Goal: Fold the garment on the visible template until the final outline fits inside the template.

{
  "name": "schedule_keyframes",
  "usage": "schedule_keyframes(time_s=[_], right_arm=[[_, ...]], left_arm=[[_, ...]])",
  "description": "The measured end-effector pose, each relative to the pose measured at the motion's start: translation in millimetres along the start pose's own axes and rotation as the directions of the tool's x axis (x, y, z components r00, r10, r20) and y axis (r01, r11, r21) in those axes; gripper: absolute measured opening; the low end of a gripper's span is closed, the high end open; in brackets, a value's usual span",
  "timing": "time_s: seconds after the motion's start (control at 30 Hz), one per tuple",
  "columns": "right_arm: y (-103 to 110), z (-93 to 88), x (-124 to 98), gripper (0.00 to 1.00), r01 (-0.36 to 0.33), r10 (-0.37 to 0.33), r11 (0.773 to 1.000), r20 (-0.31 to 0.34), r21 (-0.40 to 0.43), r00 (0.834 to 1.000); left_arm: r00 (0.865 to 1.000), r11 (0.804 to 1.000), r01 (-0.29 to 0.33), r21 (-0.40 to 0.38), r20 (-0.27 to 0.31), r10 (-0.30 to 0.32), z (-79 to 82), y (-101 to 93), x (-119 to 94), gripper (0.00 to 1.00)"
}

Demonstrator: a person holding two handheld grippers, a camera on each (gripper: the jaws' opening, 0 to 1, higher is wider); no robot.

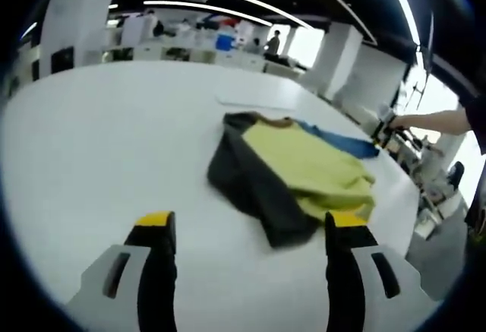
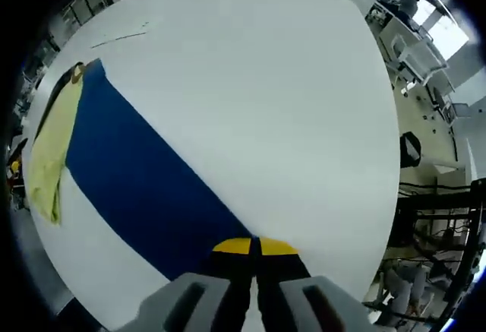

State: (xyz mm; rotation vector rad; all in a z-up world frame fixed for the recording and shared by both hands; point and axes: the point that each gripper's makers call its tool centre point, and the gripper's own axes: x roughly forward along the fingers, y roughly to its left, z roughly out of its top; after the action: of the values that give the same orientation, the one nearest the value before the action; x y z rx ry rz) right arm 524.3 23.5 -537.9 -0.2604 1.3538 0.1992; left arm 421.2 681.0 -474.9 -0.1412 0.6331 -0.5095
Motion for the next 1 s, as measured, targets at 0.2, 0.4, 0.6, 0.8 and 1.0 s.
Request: schedule_keyframes(time_s=[0.2, 0.4, 0.6, 0.8, 1.0], right_arm=[[-16.6, 5.6, 2.0, 0.0, 0.054, -0.053, 0.998, 0.016, -0.024, 0.998], [-21.2, 5.9, 4.0, 0.0, 0.075, -0.074, 0.996, 0.016, -0.04, 0.997], [-17.8, 2.5, 2.6, 0.0, 0.069, -0.068, 0.997, 0.023, -0.038, 0.997], [-17.4, 2.6, 2.2, 0.12, 0.062, -0.06, 0.998, 0.04, -0.029, 0.997], [-24.9, -0.5, -1.1, 0.33, 0.068, -0.065, 0.997, 0.079, -0.038, 0.995]], left_arm=[[1.0, 1.0, 0.001, -0.005, -0.007, -0.001, -3.2, -0.6, 0.8, 0.77], [1.0, 1.0, 0.003, -0.014, -0.008, -0.003, -6.7, -1.6, 2.0, 0.77], [1.0, 1.0, 0.001, -0.017, -0.008, -0.001, -7.6, -0.4, 1.7, 0.77], [1.0, 1.0, 0.001, -0.018, -0.003, -0.001, -5.3, -0.2, 0.9, 0.77], [1.0, 1.0, 0.004, -0.019, -0.003, -0.004, -5.2, -2.4, 1.7, 0.77]])
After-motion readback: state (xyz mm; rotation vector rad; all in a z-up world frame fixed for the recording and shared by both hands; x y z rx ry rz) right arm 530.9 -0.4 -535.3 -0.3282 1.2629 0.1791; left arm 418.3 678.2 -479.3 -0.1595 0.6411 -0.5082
